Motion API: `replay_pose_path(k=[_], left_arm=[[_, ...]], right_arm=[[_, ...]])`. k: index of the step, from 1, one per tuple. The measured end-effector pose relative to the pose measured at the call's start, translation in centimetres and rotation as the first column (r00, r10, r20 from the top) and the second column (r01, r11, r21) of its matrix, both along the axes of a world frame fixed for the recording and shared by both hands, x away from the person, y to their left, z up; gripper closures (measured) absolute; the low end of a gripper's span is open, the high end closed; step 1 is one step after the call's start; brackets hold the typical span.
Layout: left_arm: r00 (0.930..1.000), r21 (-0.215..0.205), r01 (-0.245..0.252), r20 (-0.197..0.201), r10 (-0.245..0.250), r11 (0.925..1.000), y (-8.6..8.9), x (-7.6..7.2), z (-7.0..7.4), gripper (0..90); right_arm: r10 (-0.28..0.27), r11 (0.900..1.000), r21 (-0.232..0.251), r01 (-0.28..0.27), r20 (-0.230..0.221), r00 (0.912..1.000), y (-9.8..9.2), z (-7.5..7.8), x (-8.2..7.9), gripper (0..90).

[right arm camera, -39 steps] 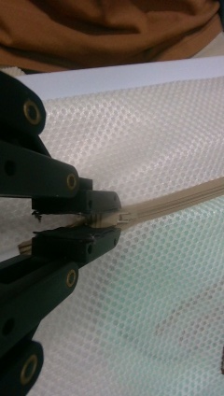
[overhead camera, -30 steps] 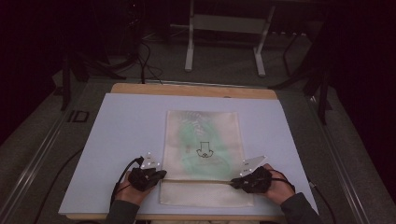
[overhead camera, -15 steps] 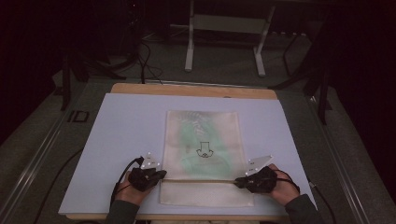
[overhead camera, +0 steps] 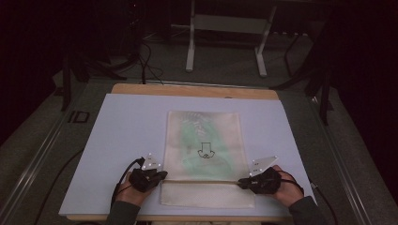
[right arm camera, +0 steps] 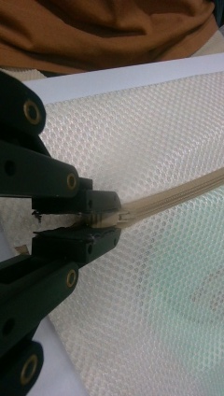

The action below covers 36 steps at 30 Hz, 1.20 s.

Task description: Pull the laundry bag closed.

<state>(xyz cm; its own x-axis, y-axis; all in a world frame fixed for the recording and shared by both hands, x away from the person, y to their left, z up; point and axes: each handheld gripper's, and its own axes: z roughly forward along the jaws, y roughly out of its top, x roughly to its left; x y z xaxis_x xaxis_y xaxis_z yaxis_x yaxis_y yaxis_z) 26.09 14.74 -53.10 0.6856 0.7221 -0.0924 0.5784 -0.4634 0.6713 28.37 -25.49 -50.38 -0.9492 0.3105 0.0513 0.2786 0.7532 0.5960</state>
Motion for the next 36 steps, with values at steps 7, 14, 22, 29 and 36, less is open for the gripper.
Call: replay_pose_path(k=[7,14,22,29,36], left_arm=[[1.0000,0.001,0.000,0.001,0.000,1.0000,0.0,0.0,0.0,89.3],[1.0000,0.002,0.000,0.001,0.000,1.0000,0.0,0.0,0.0,89.3],[1.0000,0.002,0.001,0.001,-0.001,1.0000,0.0,0.0,0.0,89.4],[1.0000,0.001,0.000,0.002,0.000,1.0000,0.0,0.0,0.0,89.3],[1.0000,-0.019,-0.008,-0.003,0.008,0.9998,0.1,0.0,-0.1,89.2]], right_arm=[[0.000,1.000,-0.008,0.000,0.008,1.0000,-0.1,0.2,0.1,82.4],[-0.005,1.000,0.002,0.005,0.002,1.0000,-0.5,0.3,0.1,82.4],[-0.052,0.999,-0.010,0.052,0.000,0.9986,-2.3,0.2,0.0,82.4],[-0.069,0.998,-0.012,0.069,0.006,0.9976,-2.6,0.2,0.2,82.4],[-0.083,0.997,0.000,0.083,0.003,0.9965,-2.7,0.0,0.4,82.2]])
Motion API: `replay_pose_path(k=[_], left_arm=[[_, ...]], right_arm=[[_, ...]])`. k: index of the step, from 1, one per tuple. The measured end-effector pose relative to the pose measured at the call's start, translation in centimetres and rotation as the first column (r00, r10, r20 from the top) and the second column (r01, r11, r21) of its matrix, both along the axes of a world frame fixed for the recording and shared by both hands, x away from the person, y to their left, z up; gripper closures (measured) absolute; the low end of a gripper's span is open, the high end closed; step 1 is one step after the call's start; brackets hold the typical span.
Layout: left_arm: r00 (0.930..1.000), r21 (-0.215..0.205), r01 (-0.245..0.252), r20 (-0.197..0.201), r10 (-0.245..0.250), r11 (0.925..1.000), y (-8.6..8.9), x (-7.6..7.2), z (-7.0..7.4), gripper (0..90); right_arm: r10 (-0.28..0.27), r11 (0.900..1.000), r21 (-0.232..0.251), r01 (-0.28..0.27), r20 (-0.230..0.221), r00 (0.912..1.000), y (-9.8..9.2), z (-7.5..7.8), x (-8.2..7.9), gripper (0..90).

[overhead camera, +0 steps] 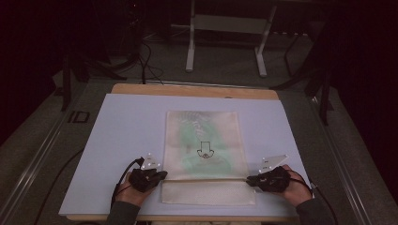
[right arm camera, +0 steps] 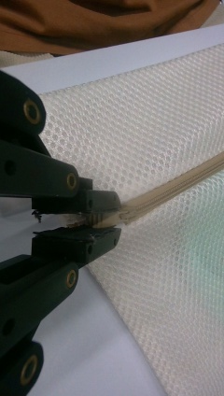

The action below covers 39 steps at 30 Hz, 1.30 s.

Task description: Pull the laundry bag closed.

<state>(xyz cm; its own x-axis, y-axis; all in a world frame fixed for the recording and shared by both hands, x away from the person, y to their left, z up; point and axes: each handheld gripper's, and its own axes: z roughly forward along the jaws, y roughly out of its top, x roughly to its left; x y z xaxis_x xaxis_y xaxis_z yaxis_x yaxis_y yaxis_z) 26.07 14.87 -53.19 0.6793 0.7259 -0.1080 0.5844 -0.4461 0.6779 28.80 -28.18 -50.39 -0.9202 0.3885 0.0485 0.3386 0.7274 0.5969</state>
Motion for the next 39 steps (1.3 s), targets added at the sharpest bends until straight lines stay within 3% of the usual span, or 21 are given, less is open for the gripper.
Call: replay_pose_path(k=[3,11,16,23,33,37,39], left_arm=[[1.0000,-0.008,-0.002,0.001,0.002,1.0000,0.0,0.0,0.0,88.6],[0.9999,-0.055,0.003,-0.012,-0.004,0.9985,0.4,0.0,-0.2,84.8],[1.0000,-0.050,0.006,-0.006,-0.006,0.9987,0.4,0.0,-0.2,83.9],[0.9999,-0.036,0.005,0.010,-0.005,0.9993,0.2,-0.2,-0.2,83.9],[0.9995,-0.016,0.000,0.030,0.000,0.9999,0.0,-0.4,0.0,84.0],[0.9988,-0.010,-0.011,0.048,0.011,0.9999,0.1,-0.5,0.2,84.0],[0.9985,-0.008,-0.012,0.053,0.013,0.9999,0.1,-0.5,0.2,84.0]], right_arm=[[-0.004,1.000,0.006,0.004,0.000,1.0000,0.0,-0.1,0.0,81.7],[-0.036,0.998,0.061,0.036,0.001,0.9994,-0.8,0.0,-0.1,69.5],[-0.058,0.993,0.102,0.058,0.003,0.9983,-1.2,0.4,-0.1,60.8],[-0.110,0.984,0.140,0.107,0.018,0.9937,-1.7,0.4,0.1,55.7],[-0.151,0.979,0.141,0.147,0.017,0.9883,-2.0,0.1,0.4,52.3],[-0.190,0.973,0.138,0.185,0.022,0.9815,-2.3,0.0,0.6,50.0],[-0.224,0.966,0.140,0.218,0.032,0.9740,-2.6,-0.1,0.8,47.8]])
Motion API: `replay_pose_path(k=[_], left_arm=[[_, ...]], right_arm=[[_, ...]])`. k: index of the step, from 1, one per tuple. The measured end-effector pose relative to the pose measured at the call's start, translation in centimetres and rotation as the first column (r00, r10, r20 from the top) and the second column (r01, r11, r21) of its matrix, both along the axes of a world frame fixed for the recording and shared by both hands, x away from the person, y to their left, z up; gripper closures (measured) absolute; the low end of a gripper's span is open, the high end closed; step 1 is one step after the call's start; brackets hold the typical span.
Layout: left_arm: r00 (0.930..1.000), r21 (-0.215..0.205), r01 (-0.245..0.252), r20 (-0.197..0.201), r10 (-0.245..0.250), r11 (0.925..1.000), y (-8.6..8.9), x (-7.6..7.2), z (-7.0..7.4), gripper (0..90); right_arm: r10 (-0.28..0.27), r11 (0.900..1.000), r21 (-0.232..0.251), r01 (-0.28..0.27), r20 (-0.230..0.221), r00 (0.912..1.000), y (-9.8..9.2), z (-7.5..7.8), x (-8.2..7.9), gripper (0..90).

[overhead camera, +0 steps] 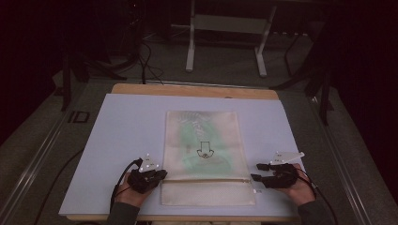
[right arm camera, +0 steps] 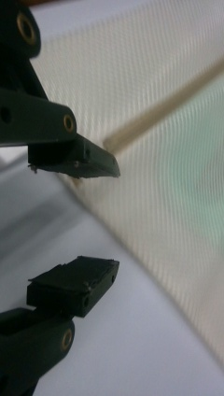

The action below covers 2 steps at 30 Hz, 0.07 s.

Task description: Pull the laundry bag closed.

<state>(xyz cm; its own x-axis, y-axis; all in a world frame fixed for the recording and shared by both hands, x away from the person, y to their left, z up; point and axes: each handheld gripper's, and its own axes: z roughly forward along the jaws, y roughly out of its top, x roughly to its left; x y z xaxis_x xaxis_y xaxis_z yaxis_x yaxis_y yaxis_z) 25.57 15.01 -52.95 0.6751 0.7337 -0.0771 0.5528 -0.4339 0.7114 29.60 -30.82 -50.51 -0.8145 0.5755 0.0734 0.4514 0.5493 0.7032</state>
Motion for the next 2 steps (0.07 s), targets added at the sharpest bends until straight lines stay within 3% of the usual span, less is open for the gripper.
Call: replay_pose_path(k=[2], left_arm=[[0.9993,-0.002,-0.031,0.019,0.031,0.9995,0.32,-0.04,0.19,83.7]], right_arm=[[-0.042,0.999,-0.006,0.042,0.010,0.9991,-0.29,-0.21,0.18,45.2]])
